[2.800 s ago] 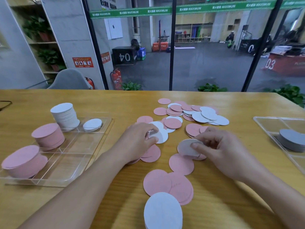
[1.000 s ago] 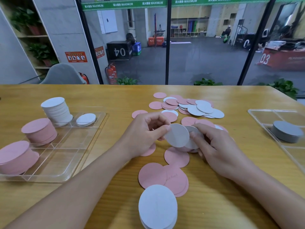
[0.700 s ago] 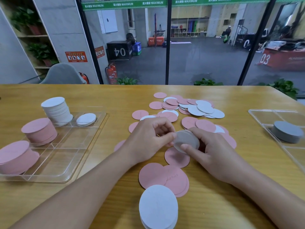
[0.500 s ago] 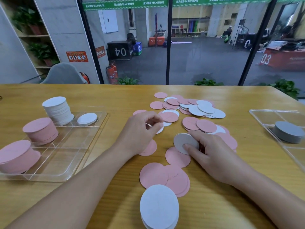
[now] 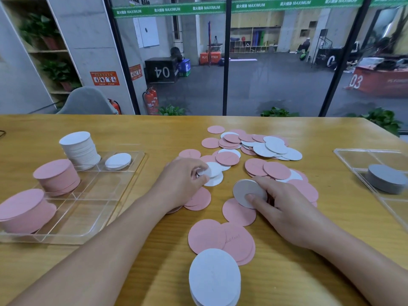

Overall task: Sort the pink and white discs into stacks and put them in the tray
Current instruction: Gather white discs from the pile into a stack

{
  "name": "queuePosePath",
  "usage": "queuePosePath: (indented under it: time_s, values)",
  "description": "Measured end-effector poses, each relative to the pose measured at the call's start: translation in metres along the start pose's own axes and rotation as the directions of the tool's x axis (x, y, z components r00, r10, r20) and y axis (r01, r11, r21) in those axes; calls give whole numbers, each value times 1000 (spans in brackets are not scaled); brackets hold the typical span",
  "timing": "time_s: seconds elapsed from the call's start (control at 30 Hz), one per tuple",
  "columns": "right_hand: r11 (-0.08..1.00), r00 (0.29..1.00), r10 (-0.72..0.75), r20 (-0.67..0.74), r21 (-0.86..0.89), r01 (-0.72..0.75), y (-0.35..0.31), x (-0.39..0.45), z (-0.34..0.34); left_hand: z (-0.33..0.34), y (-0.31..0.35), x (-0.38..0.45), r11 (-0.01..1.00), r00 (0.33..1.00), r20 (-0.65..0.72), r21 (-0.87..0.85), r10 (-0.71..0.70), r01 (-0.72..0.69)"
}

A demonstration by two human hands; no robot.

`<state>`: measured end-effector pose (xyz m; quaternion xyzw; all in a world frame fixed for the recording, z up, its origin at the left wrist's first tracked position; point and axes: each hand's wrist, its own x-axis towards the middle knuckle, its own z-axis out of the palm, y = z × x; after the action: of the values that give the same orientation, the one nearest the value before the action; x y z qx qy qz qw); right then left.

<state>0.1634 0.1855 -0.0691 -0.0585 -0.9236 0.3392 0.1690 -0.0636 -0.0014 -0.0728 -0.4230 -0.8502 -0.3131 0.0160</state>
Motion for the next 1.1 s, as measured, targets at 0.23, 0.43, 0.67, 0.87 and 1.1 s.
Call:
queuePosePath:
  time_s: [0.23, 0.43, 0.67, 0.87, 1.1]
  values:
    - [1000, 1000, 6, 1, -8, -6, 0, 0, -1, 0, 9, -3, 1000, 1000, 27, 6, -10, 10]
    - [999, 1000, 11, 2, -30, -11, 0, 0, -1, 3, 17, 0, 975, 989, 65, 190, -133, 118]
    - [999, 1000, 14, -7, -52, -15, 3, 1, -1, -4, 21, -2, 939, 998, -35, -341, -56, 41]
    - [998, 997, 59, -59, -21, -60, 3, 1, -7, -12, 26, -6, 828, 983, 83, -554, 162, -90]
    - [995, 1000, 13, 0, -96, -13, -1, -1, -2, 5, 42, -15, 780, 942, 194, -618, 274, -100]
